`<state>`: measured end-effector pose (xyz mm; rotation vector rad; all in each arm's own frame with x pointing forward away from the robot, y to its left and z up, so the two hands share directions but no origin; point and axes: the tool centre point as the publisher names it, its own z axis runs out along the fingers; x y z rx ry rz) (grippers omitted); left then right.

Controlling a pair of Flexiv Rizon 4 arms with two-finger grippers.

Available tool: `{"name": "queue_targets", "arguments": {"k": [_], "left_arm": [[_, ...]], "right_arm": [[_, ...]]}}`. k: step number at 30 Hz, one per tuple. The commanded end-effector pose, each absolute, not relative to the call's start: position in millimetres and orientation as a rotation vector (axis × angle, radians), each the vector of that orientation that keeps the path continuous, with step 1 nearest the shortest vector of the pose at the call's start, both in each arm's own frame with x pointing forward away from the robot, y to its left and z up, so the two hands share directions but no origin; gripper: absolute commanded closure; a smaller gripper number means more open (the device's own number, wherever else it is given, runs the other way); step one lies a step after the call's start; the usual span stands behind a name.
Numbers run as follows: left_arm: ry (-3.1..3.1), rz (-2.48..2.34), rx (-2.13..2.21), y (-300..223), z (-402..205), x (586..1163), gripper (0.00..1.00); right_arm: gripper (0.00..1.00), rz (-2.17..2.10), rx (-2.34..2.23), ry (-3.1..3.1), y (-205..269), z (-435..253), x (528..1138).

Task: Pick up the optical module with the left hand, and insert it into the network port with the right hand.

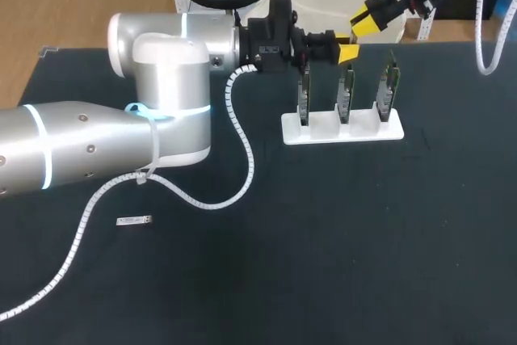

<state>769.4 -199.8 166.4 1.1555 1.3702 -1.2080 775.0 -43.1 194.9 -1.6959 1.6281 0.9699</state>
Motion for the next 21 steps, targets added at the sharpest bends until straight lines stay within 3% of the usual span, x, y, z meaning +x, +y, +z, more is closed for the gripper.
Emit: {"name": "queue_targets", "arguments": {"k": [1, 21], "left_arm": [[1.373, -1.208, 1.158, -199.9, 166.7, 770.0, 0.0], [1.484, -1.013, 1.312, -177.6, 173.5, 768.0, 0.0]], "right_arm": [[1.0, 0.972, -1.693, 1.622, -42.6, 193.8, 774.0], [1.0, 0.958, -1.687, 1.622, -42.4, 194.9, 777.8]]}}
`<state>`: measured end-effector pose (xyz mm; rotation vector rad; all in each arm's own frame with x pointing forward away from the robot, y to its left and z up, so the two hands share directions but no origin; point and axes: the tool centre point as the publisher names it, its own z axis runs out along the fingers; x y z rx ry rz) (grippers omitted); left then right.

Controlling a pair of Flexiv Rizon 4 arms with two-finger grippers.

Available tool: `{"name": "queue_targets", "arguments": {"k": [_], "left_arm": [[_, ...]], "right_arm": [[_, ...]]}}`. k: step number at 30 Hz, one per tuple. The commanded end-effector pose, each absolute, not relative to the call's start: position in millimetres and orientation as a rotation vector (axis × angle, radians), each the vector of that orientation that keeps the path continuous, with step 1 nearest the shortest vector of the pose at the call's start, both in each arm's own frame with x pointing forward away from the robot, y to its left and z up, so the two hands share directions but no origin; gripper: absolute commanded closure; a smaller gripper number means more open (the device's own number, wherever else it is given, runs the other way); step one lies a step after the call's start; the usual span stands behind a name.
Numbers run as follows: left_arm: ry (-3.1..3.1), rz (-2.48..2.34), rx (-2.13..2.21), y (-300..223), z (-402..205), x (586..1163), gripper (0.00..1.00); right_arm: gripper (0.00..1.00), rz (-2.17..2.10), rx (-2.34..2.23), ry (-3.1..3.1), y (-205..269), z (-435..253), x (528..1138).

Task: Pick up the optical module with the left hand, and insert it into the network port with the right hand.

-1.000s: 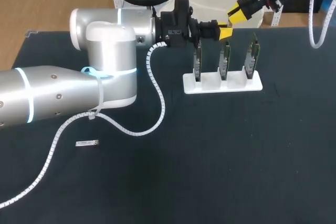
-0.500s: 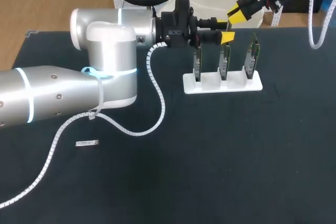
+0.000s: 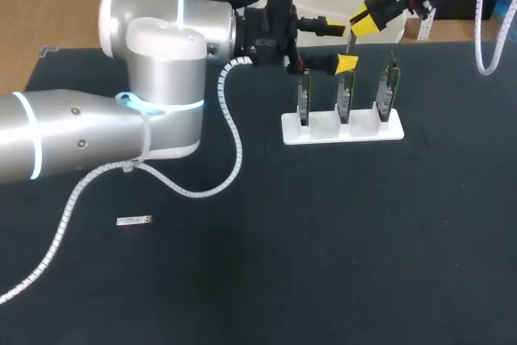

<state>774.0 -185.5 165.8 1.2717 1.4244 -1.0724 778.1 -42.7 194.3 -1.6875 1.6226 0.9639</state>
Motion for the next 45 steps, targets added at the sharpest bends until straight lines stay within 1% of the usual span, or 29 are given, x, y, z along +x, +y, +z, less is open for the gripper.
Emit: {"name": "queue_targets", "arguments": {"k": [1, 18, 45], "left_arm": [[1.502, -0.999, 1.319, -175.5, 173.3, 768.3, 0.0], [1.672, -0.894, 1.442, -171.0, 151.1, 761.8, 0.0], [1.687, -0.91, 1.522, -171.3, 143.1, 756.3, 0.0]], "right_arm": [[1.0, 0.958, -1.686, 1.621, -42.4, 194.9, 777.8], [1.0, 0.963, -1.68, 1.616, -39.6, 192.8, 777.3], [1.0, 0.959, -1.678, 1.616, -41.4, 192.1, 776.0]]}}
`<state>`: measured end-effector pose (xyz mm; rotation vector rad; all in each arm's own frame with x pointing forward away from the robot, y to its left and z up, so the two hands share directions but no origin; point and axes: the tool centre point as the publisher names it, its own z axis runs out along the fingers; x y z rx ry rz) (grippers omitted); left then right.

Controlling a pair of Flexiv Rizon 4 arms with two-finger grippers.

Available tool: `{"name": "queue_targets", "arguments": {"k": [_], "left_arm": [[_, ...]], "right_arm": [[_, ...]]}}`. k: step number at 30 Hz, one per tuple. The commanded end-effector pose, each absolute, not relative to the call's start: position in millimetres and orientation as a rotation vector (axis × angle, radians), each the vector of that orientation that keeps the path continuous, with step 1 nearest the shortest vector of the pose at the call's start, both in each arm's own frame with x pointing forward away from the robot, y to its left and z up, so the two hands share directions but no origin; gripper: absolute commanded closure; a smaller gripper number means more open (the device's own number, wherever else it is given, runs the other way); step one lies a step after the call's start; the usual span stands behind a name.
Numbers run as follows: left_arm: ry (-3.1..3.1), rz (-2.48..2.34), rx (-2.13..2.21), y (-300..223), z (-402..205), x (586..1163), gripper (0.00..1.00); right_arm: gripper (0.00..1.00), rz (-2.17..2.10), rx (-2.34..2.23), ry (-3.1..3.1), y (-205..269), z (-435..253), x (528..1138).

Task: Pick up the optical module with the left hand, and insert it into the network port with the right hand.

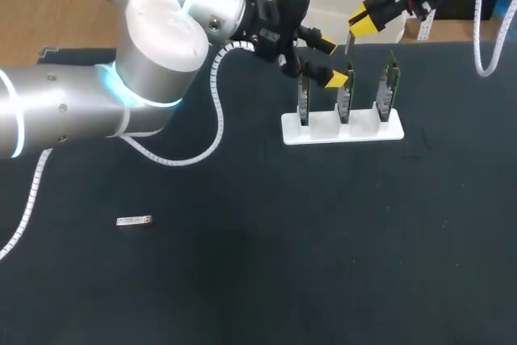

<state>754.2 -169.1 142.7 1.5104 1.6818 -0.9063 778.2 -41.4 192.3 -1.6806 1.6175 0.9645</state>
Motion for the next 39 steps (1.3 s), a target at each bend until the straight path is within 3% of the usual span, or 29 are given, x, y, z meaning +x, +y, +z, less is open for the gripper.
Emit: {"name": "queue_targets", "arguments": {"k": [1, 39], "left_arm": [[1.686, -0.912, 1.525, -171.6, 143.0, 755.9, 0.0], [1.701, -0.912, 1.575, -171.3, 138.8, 750.4, 0.0]], "right_arm": [[1.0, 0.959, -1.678, 1.616, -41.4, 192.1, 776.0], [1.0, 0.869, -1.752, 1.66, -38.9, 182.2, 773.2]]}}
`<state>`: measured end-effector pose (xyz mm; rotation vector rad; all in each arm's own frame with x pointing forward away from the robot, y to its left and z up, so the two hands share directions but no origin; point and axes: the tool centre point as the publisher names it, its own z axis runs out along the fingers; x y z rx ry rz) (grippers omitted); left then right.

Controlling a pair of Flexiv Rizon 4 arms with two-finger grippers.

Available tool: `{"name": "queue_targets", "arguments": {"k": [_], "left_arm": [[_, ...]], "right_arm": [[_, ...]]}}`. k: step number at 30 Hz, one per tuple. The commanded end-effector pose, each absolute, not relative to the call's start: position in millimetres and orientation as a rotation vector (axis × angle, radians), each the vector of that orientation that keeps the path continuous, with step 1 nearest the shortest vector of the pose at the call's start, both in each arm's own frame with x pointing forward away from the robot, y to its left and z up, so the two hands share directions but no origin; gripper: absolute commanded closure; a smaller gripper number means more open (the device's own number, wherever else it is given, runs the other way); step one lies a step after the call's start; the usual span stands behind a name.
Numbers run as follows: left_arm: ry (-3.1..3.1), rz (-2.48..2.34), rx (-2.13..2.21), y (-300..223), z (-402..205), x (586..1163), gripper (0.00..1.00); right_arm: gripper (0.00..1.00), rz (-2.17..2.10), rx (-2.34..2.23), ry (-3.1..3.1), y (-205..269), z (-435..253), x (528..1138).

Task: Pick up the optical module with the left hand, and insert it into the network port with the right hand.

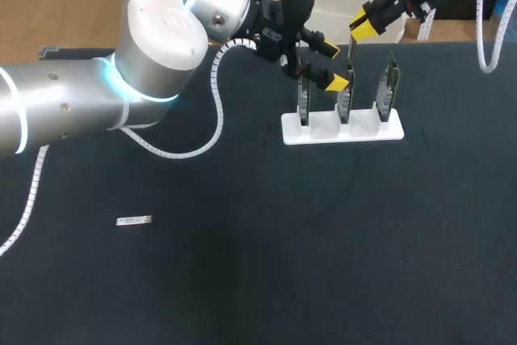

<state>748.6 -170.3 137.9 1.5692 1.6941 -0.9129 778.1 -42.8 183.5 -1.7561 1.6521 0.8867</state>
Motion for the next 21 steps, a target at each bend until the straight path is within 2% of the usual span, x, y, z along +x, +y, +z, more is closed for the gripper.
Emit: {"name": "queue_targets", "arguments": {"k": [1, 21], "left_arm": [[1.701, -0.912, 1.575, -171.3, 138.8, 750.4, 0.0], [1.701, -0.912, 1.575, -171.3, 138.8, 750.4, 0.0]], "right_arm": [[1.0, 0.871, -1.749, 1.661, -38.8, 181.9, 773.0], [1.0, 0.835, -1.702, 1.686, -42.2, 171.5, 770.2]]}}
